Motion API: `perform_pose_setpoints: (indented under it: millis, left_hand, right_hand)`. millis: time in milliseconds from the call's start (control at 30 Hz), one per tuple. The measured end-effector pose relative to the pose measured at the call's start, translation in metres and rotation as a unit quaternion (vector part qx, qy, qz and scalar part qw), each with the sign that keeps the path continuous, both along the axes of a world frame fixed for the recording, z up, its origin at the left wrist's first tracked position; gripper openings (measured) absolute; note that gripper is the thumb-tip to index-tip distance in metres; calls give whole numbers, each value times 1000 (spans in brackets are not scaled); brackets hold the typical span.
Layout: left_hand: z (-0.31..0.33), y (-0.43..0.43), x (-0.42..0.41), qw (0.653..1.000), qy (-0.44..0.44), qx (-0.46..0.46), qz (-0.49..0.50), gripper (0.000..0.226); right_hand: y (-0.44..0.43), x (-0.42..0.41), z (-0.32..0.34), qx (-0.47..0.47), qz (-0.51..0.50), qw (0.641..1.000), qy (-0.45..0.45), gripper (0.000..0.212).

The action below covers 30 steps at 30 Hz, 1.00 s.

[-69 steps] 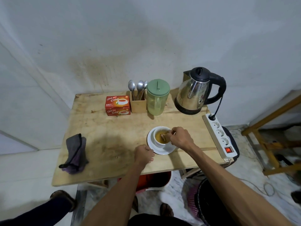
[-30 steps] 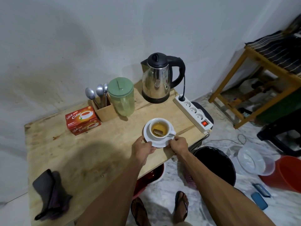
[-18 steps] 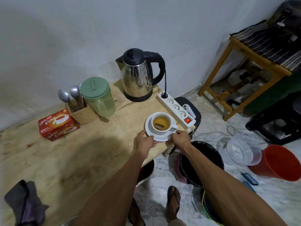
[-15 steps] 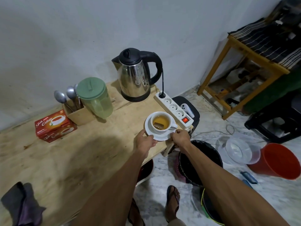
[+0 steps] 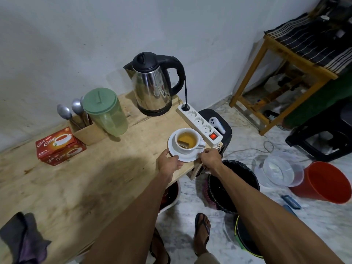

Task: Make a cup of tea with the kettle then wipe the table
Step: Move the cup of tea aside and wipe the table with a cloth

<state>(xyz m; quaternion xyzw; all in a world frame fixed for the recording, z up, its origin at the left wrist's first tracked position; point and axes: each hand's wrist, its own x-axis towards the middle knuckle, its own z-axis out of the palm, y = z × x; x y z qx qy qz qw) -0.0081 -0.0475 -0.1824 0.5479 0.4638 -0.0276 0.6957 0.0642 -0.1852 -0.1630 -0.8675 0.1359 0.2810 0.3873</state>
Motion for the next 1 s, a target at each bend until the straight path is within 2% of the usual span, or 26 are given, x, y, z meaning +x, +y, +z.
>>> perform_pose_setpoints:
  millis: [200, 333, 433, 533, 633, 800, 1000]
  left_hand:
    - [7, 1, -3, 1000, -4, -14, -28, 52]
    - [8, 3, -6, 999, -5, -11, -45, 52]
    - [9, 3, -7, 999, 3, -5, -52, 53]
    - [10, 4, -8, 998, 8, -3, -56, 53]
    - [11, 6, -7, 998, 16, 3, -59, 52]
    - [7, 8, -5, 998, 25, 11, -59, 51]
    - [3, 9, -3, 997, 34, 17, -62, 54]
  right_hand:
    - [0, 2, 42, -14, 60, 998, 11, 22]
    - [9, 9, 85, 52, 101, 992, 47, 21]
    - [17, 15, 104, 111, 105, 988, 38, 13]
    - [23, 18, 114, 138, 105, 985, 25, 22]
    - [25, 19, 119, 139, 97, 986, 8, 22]
    - [22, 20, 126, 135, 72, 988, -12, 5]
    - [19, 18, 131, 131, 61, 989, -18, 3]
